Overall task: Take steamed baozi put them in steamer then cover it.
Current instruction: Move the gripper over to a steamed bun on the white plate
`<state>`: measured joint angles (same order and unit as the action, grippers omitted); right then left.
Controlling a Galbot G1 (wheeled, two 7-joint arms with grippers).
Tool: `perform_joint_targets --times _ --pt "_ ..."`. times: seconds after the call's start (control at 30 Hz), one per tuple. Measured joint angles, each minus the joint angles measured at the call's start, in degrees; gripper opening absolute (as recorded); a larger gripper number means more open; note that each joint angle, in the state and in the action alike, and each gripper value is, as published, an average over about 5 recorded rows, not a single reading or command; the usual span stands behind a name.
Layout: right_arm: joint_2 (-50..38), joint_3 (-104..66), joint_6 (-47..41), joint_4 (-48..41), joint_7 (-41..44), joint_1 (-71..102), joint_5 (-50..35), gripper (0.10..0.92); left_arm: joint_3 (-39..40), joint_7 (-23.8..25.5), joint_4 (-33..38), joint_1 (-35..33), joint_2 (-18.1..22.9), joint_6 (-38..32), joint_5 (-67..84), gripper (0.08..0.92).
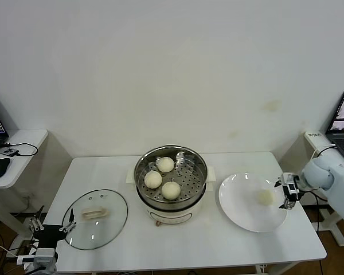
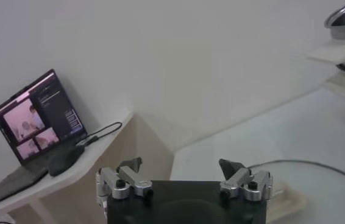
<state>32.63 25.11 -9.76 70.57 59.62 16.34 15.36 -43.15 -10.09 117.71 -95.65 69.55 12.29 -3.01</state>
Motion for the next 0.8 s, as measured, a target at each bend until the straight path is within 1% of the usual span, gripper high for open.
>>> perform_joint_targets --times 0.3,0.4,0.6,0.8 --pt "4.3 0.2 -0.2 -4.7 -0.4 -0.7 1.3 0.82 0.0 0.0 -0.5 0.3 0.1 0.0 -0.2 0.823" --pt "5.3 0.5 -0.3 -5.9 -0.4 -1.2 1.6 0.805 0.0 0.0 -0.5 0.4 0.2 0.0 -0.2 0.823" --pt "6.6 1.1 -0.5 -7.3 0.1 -2.0 2.4 0.748 0.1 0.0 -0.6 0.3 0.2 0.0 -0.2 0.823" --pt "7.3 1.5 -0.7 -8.1 0.9 -2.7 2.9 0.664 0.1 0.0 -0.6 0.3 0.3 0.0 -0.2 0.823"
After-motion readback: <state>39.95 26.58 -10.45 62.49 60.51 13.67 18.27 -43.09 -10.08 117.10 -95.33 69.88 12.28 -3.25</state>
